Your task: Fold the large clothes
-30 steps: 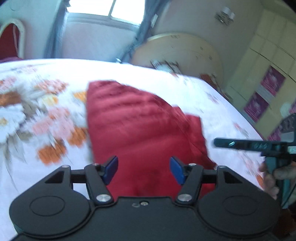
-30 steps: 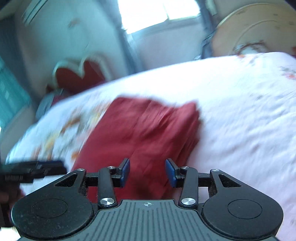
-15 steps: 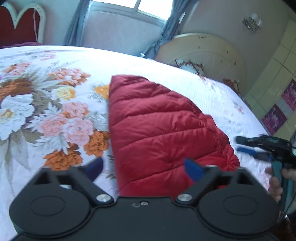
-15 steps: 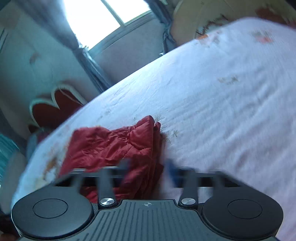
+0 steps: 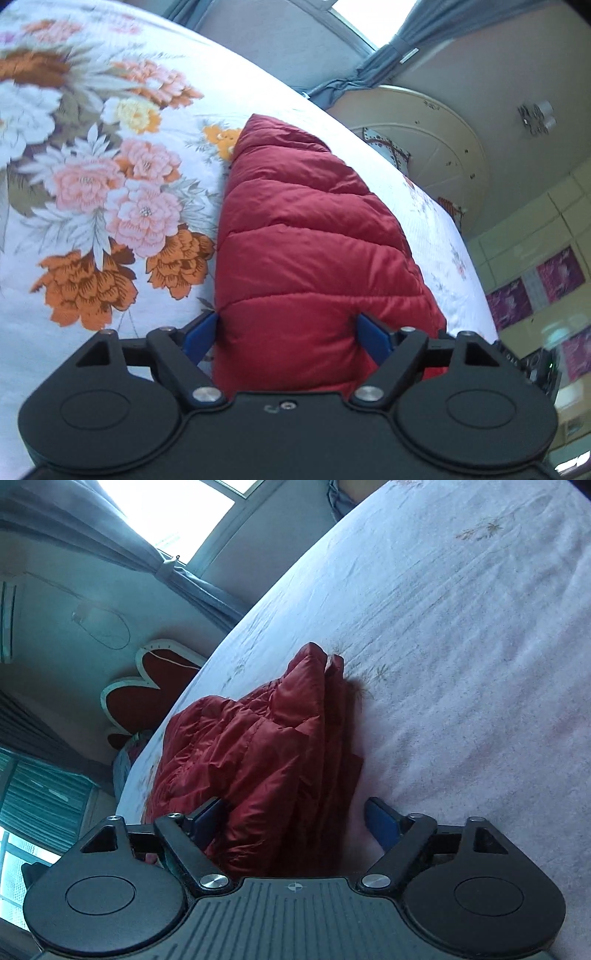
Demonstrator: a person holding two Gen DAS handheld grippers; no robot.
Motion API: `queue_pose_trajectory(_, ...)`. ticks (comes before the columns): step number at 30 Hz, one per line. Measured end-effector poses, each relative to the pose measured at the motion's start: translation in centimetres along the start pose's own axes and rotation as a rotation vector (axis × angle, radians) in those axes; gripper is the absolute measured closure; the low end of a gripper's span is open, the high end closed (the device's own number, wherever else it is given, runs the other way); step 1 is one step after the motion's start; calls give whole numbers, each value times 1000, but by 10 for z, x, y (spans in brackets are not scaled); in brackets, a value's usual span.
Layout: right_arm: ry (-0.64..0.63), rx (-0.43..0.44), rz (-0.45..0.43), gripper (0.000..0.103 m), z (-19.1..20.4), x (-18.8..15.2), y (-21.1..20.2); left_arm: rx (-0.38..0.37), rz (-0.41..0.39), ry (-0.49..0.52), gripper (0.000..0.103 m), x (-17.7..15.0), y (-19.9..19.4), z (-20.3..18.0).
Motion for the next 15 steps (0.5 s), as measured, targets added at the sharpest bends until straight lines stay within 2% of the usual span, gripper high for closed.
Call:
queue_pose_trajectory(5,10,34,13,41,-1,3,11,-8,5,-27,28,-1,6,2)
queue_pose_trajectory(9,16,66,38,67,0,1,21,0,-9,-6,38,-3,4,-3)
queue_pose_trajectory(13,-25,58,25,75,7,-2,17,22,-25,22,48,-4,-4,-9)
queue_pose_trajectory(15,-41,54,17,77,13,-2,15,40,-35,50,49,-4,-9,-15)
Point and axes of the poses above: each gripper's, at about its wrist camera, not at the fingertips, and y roughly the way its jaws point, z to its left, x to its top, the point moved 3 cm from there along y, roughly the way its jaws point, and after that the axes turned 8 degrees about x, right-handed, at the moved point
